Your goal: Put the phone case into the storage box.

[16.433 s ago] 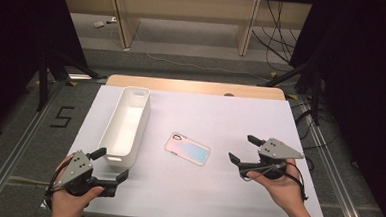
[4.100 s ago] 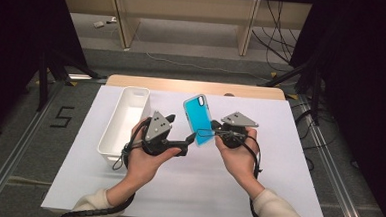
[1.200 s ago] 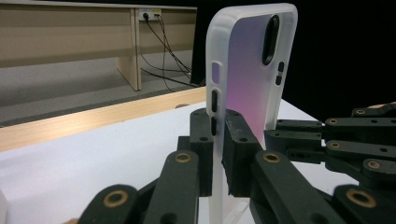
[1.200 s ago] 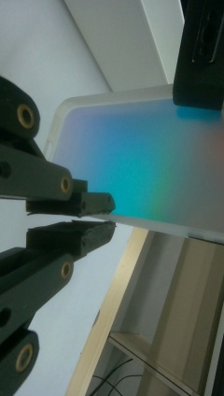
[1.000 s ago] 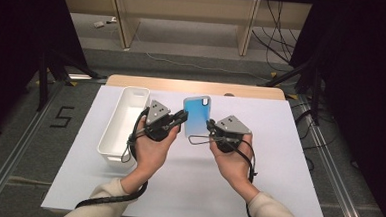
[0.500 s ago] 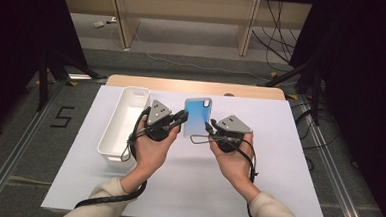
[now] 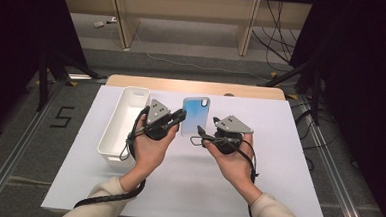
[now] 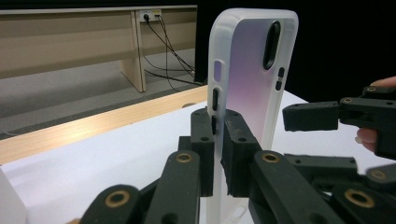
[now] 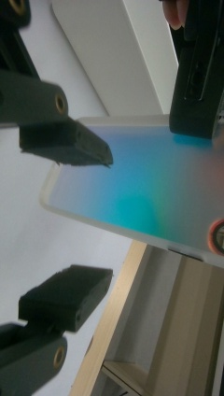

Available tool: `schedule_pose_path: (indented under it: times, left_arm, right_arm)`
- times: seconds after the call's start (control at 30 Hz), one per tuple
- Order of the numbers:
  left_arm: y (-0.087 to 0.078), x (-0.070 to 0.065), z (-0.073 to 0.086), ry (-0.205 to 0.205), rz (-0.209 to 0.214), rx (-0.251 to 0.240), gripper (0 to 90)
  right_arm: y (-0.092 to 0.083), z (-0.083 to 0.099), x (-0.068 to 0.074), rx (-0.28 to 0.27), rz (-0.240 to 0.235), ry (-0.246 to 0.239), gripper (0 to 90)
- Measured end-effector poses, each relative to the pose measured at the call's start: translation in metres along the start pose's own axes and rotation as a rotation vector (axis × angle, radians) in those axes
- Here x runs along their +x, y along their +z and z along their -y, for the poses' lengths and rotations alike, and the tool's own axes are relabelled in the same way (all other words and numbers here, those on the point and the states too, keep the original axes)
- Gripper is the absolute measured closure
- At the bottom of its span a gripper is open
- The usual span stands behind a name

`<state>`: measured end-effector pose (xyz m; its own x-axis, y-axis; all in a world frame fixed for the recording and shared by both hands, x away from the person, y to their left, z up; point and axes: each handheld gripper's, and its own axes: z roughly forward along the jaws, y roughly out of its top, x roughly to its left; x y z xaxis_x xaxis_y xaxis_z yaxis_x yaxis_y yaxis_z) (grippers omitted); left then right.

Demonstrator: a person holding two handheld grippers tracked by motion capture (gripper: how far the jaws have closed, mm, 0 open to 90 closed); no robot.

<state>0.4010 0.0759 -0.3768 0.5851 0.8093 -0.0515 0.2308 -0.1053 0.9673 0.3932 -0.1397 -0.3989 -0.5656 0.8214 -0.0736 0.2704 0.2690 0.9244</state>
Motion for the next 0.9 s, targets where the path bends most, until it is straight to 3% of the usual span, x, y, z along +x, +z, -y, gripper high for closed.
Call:
schedule_pose_path:
  times: [0.03, 0.1, 0.33, 0.63, 0.9]
  left_arm:
    - [0.000, 0.000, 0.000, 0.000, 0.000, 0.000, 84.0]
    - [0.000, 0.001, 0.000, -0.002, -0.004, -0.001, 84.0]
    - [-0.002, 0.003, -0.001, 0.004, -0.006, -0.005, 84.0]
    - [-0.002, 0.005, -0.002, 0.000, -0.010, -0.003, 84.0]
    - [-0.003, 0.007, -0.002, -0.001, -0.007, -0.004, 84.0]
  right_arm:
    - [0.000, 0.000, 0.000, 0.000, 0.000, 0.000, 34.8]
    - [0.000, 0.000, 0.001, 0.008, -0.033, 0.009, 26.5]
    - [-0.001, 0.002, -0.001, -0.005, -0.052, 0.000, 17.0]
    - [-0.007, 0.002, -0.005, -0.049, -0.088, -0.009, 13.8]
    - [-0.013, 0.002, -0.008, -0.055, -0.093, -0.011, 11.5]
